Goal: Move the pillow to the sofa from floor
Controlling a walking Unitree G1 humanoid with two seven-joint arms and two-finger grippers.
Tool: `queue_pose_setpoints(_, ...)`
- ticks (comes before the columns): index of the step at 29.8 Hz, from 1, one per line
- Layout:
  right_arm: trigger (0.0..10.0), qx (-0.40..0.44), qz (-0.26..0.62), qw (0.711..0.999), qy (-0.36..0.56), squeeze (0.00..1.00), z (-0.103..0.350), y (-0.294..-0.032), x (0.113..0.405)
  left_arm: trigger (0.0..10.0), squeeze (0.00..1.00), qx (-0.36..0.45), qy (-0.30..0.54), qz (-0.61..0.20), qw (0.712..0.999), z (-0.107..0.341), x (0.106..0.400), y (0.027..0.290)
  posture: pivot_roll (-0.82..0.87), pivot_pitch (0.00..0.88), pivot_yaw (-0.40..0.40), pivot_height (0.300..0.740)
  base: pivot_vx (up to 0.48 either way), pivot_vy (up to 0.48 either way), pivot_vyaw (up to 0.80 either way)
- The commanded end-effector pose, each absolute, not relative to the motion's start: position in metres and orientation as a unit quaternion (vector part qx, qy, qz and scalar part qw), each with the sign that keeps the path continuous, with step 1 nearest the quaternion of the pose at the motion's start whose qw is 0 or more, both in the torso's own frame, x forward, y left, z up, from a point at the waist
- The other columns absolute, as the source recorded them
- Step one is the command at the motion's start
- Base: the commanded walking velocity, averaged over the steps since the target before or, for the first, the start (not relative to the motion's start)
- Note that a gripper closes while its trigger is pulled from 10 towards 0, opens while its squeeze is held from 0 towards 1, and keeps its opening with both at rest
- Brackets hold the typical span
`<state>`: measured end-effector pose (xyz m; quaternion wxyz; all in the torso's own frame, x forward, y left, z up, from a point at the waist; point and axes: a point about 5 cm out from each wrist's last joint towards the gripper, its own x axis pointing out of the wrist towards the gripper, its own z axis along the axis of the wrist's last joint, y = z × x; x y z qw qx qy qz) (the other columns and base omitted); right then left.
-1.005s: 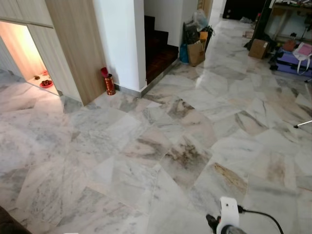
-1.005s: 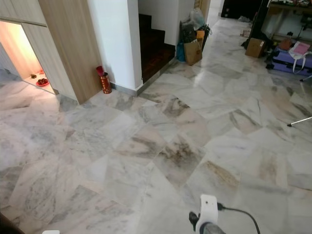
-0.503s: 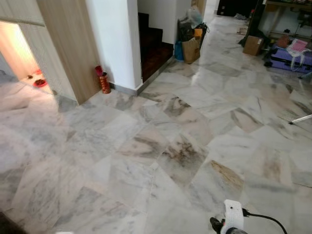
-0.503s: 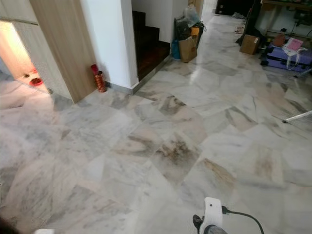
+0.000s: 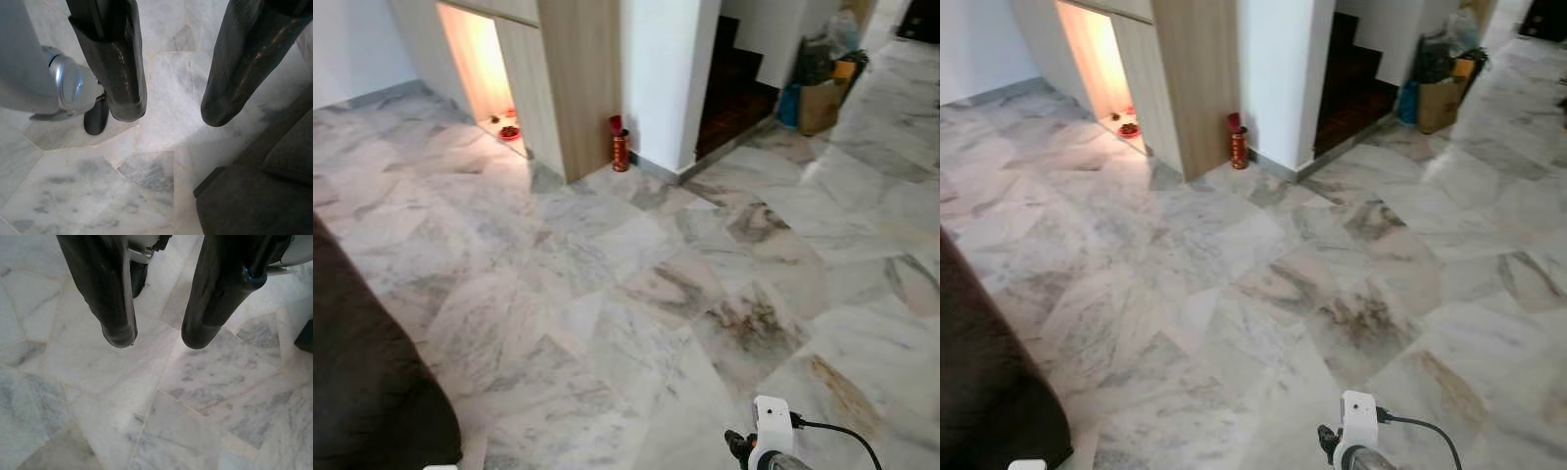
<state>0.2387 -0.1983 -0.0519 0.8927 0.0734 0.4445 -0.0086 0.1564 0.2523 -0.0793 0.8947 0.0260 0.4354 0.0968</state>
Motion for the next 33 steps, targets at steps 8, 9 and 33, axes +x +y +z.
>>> queue_pose_setpoints(8, 10.0, 0.064, -0.003, 0.889, 0.453, 0.00, -0.0529, -0.1996, 0.2368, 10.0, 0.00, -0.002, 0.451, 0.118, 0.885, -0.0843, 0.1451, 0.2528, 0.02, 0.063, 0.024, 0.740, 0.000, 0.000, 0.80)
queue_pose_setpoints(9, 10.0, 0.064, -0.003, 0.889, 0.453, 0.00, -0.0529, -0.1997, 0.2368, 10.0, 0.00, -0.002, 0.451, 0.118, 0.884, -0.0844, 0.1450, 0.2528, 0.02, 0.063, 0.024, 0.740, 0.000, 0.000, 0.80)
queue_pose_setpoints(33, 10.0, 0.062, -0.002, 0.889, 0.453, 0.00, -0.0537, -0.1995, 0.2357, 10.0, 0.00, -0.010, 0.451, 0.122, 0.884, -0.0858, 0.1402, 0.2532, 0.03, 0.069, 0.029, 0.740, 0.000, 0.000, 0.80)
